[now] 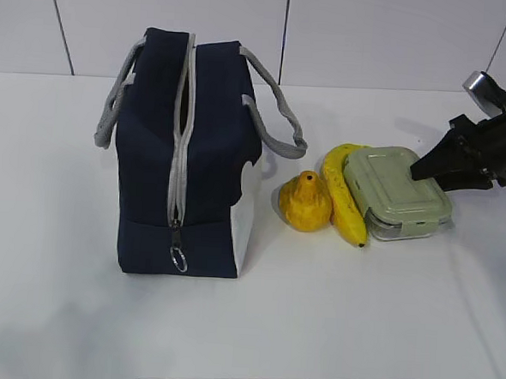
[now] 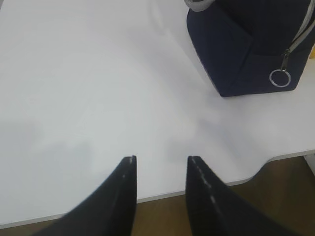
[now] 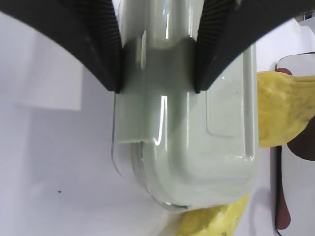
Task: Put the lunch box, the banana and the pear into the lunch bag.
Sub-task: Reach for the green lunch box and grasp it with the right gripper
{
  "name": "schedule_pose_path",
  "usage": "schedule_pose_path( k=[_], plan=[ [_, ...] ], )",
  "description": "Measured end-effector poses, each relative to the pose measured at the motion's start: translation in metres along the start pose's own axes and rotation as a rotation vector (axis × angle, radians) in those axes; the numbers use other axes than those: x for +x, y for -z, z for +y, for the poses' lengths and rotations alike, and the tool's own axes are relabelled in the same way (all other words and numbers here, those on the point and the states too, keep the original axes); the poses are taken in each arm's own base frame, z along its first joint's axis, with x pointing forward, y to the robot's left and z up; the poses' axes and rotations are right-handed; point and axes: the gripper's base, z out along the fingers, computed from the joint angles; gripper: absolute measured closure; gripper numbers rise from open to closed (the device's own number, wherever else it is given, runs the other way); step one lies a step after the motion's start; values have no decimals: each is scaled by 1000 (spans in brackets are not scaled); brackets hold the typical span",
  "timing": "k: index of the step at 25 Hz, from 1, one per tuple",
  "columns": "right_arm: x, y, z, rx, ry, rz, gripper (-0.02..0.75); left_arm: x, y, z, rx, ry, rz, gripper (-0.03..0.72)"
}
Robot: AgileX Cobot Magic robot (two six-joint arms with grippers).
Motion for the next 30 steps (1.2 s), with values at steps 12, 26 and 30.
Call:
schedule_pose_path(
  k=[12, 26, 30],
  plan=[
    [0, 0, -1, 6, -1, 5, 338, 0, 0, 0, 0, 0, 0, 449],
    [1, -9, -6, -34, -38, 7, 286, 0, 0, 0, 0, 0, 0, 449],
    [1, -10, -7, -39, -46, 7, 285, 0, 0, 0, 0, 0, 0, 449]
  ],
)
